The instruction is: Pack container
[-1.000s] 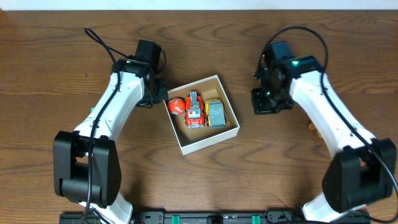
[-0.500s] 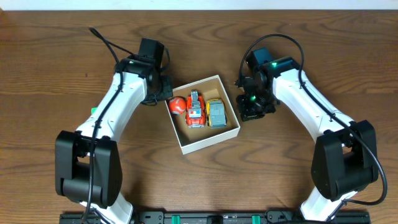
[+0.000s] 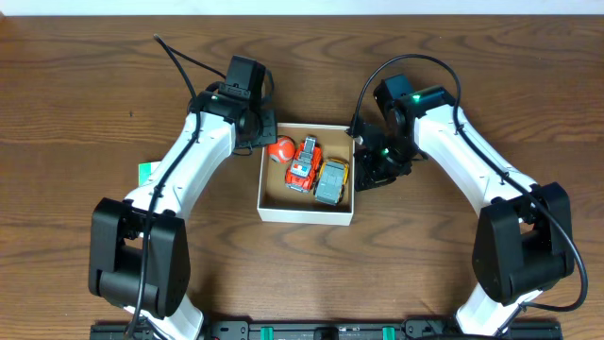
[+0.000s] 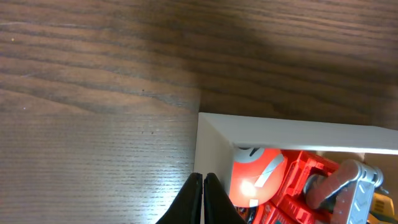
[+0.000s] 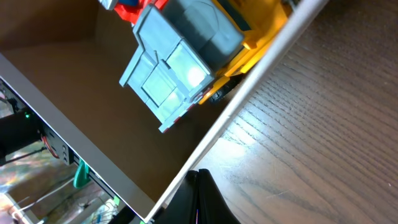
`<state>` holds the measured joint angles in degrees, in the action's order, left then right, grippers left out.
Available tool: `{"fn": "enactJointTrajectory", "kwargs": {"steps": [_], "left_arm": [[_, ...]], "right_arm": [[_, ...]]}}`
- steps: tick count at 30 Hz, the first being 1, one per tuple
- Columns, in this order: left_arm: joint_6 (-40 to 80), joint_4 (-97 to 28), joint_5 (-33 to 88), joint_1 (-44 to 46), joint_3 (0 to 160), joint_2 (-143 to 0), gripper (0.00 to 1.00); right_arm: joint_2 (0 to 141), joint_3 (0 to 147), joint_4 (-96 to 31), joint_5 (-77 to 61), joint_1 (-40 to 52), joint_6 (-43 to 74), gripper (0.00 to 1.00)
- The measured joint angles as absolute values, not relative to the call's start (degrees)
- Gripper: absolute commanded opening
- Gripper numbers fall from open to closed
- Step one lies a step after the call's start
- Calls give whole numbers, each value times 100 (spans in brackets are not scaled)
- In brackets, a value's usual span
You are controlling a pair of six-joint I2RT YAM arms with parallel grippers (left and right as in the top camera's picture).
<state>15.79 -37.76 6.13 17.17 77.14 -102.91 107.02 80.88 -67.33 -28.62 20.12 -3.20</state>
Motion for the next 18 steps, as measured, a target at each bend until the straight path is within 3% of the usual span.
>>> {"fn": "enactJointTrajectory", "kwargs": {"steps": [10, 11, 12, 15, 18], "left_arm": [[1446, -4174, 545, 1712, 7714, -10291, 8], [1385, -4298, 519, 1693, 7717, -10287, 15], [1326, -4416, 497, 1653, 7717, -10278, 35], [1210, -4657, 429, 1472, 7717, -10160, 64], [1164, -4899, 331, 1203, 7717, -9765, 75]], "right_arm": [[10702, 8088, -6700, -2539, 2010, -325, 6], [10702, 8088, -6689, -2412, 2005, -285, 8], [10702, 8088, -6661, -2189, 1994, -191, 10], [10696, 8090, -6602, -1529, 1896, 113, 13], [10562, 8093, -6589, -808, 1715, 473, 20]]}}
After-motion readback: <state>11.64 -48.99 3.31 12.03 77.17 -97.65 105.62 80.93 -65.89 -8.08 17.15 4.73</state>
